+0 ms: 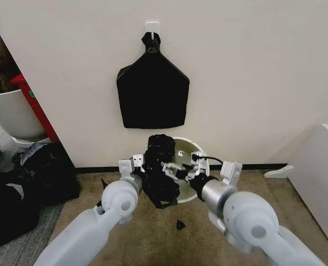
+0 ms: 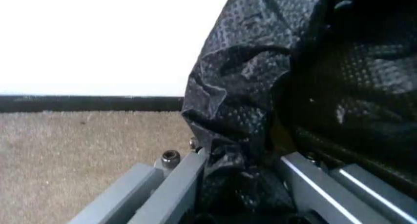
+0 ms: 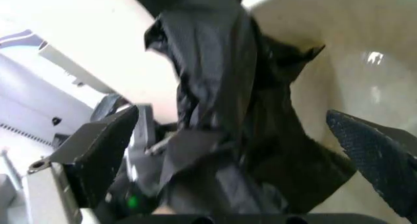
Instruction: Place the garbage bag over the trash bin.
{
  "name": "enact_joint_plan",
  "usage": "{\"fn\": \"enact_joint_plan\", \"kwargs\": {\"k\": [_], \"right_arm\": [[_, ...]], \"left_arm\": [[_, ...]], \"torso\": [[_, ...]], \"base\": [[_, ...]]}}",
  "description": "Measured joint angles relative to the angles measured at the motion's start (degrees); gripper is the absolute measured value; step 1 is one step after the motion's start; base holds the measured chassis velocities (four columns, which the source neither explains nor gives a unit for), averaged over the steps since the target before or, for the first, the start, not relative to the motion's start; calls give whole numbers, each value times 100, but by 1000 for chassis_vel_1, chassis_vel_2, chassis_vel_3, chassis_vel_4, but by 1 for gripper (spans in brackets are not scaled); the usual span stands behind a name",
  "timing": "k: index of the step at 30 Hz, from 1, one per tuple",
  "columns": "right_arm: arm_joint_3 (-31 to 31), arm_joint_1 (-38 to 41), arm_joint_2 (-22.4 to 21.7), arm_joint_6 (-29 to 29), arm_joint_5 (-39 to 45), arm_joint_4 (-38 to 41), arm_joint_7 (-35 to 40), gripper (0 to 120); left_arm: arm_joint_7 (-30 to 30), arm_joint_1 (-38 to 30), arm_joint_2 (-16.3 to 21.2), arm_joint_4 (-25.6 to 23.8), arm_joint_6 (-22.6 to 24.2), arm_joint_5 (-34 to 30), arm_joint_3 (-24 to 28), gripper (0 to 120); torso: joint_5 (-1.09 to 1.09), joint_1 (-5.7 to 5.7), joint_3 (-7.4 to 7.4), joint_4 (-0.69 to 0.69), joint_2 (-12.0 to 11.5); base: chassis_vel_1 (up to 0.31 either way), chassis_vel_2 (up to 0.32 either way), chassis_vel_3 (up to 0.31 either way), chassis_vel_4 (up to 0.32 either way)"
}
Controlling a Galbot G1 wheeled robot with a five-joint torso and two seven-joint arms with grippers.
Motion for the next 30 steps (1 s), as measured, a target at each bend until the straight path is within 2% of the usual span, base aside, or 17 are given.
{"fn": "enact_joint_plan", "kwargs": {"k": [7,12,13,16,18,19,20,23,24,29,30], "right_arm": [[-175,355,146,22,-608,-530,-289,98],[-213,434,185,93,-786,-802,-344,78],[-213,434,185,93,-786,-802,-344,78],[-149,400,108,113,-795,-747,-389,66],[-117,385,83,114,-789,-714,-412,63],[-56,350,38,111,-781,-659,-462,56],[33,272,-45,99,-771,-543,-533,44],[95,221,-93,90,-744,-437,-603,30],[95,221,-93,90,-744,-437,-603,30],[122,283,-97,93,-776,-447,-615,10],[122,283,-97,93,-776,-447,-615,10]], "left_arm": [[128,-56,-47,59,-12,180,110,0],[142,-98,-70,65,-18,190,149,0],[142,-98,-70,65,-18,190,149,0],[142,-95,-49,65,-19,190,138,0],[142,-90,-41,65,-19,190,126,0],[142,-77,-28,65,-20,192,104,0],[151,-38,-13,87,-19,226,66,0],[182,19,-10,109,-8,277,48,0],[182,19,-10,109,-8,277,48,0],[251,66,-10,114,11,348,51,0],[251,66,-10,114,11,348,51,0]], "torso": [[0,0,0,1,0],[1,0,0,-1,0],[1,0,0,-1,0],[1,0,0,0,0],[0,0,0,0,0],[1,0,0,0,0],[1,0,0,0,0],[0,0,0,-1,0],[0,0,0,-1,0],[0,0,0,0,0],[0,0,0,0,0]], "base": [[0,0,0,0],[0,0,0,0],[0,0,0,0],[0,0,0,0],[0,0,0,0],[0,0,0,0],[0,0,0,0],[0,0,0,0],[0,0,0,0],[0,0,0,0],[0,0,0,0]]}}
